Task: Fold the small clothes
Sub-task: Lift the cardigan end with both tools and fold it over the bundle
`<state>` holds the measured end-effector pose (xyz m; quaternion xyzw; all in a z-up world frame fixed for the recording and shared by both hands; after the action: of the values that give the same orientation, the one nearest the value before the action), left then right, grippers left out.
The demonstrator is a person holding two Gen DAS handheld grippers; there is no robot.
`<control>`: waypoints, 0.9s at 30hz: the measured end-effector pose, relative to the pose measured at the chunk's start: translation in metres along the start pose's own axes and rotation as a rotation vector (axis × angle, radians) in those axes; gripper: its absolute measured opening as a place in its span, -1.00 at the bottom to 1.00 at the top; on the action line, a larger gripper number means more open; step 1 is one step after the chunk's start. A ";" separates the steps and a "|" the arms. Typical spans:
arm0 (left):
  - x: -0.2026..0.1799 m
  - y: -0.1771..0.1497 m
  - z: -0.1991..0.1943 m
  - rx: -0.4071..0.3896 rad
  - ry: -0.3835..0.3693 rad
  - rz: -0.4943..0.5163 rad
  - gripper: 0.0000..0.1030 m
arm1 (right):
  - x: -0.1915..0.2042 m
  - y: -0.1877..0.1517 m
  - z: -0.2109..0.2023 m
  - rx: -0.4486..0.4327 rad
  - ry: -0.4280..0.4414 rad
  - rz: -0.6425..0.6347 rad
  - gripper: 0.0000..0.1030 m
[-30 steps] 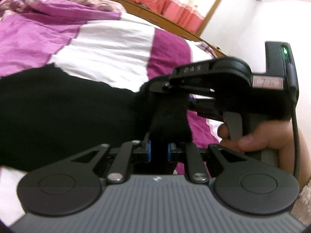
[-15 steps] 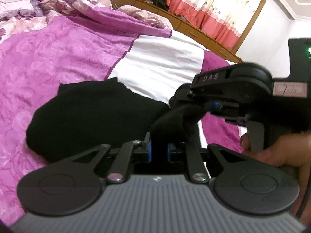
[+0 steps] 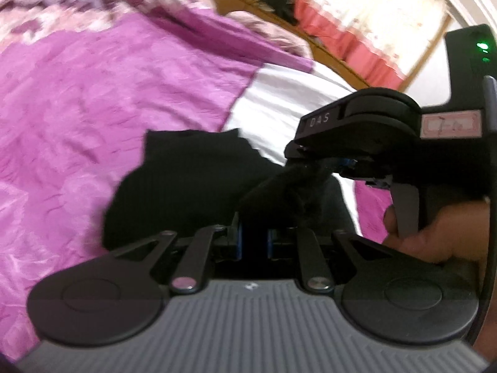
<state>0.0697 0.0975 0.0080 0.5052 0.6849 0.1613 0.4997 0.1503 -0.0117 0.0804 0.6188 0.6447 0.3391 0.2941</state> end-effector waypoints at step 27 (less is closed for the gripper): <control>0.068 0.011 -0.005 0.057 0.103 -0.245 -0.71 | 0.121 -0.005 0.051 0.092 0.029 -0.355 -0.58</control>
<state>0.0722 0.1616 -0.0176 0.4227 0.7705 0.1052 0.4655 0.1801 0.1126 0.0508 0.5030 0.7628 0.2611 0.3114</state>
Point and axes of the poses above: each gripper's, at about its wrist camera, not at the fingertips, and z roughly the way its jaws point, x to its left, y to its top, the point moved 5 cm from there along z, roughly the way its jaws point, and after that the axes turned 4 degrees about -x, right-handed, at the moved point
